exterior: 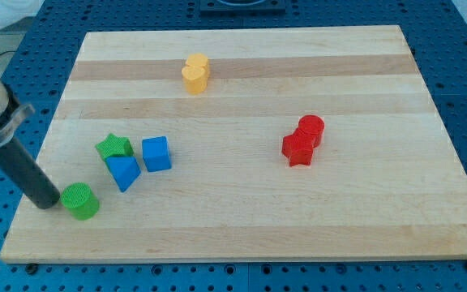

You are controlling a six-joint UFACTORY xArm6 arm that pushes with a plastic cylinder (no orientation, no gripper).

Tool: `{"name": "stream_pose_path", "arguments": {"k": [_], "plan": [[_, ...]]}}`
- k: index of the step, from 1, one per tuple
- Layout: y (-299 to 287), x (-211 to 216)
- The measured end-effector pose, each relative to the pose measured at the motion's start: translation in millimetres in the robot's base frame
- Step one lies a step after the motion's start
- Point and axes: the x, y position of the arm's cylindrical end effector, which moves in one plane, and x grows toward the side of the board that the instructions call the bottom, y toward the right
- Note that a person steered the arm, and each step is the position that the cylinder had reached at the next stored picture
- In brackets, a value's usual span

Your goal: Move the arm to the bottom of the green circle

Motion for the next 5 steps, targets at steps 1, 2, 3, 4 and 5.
{"name": "stream_pose_path", "arguments": {"k": [1,2,3,4,5], "plan": [[-0.6,10.0],[-0.6,59.6],[18.3,74.8],[36.1,52.8],[36.2,11.8]]}}
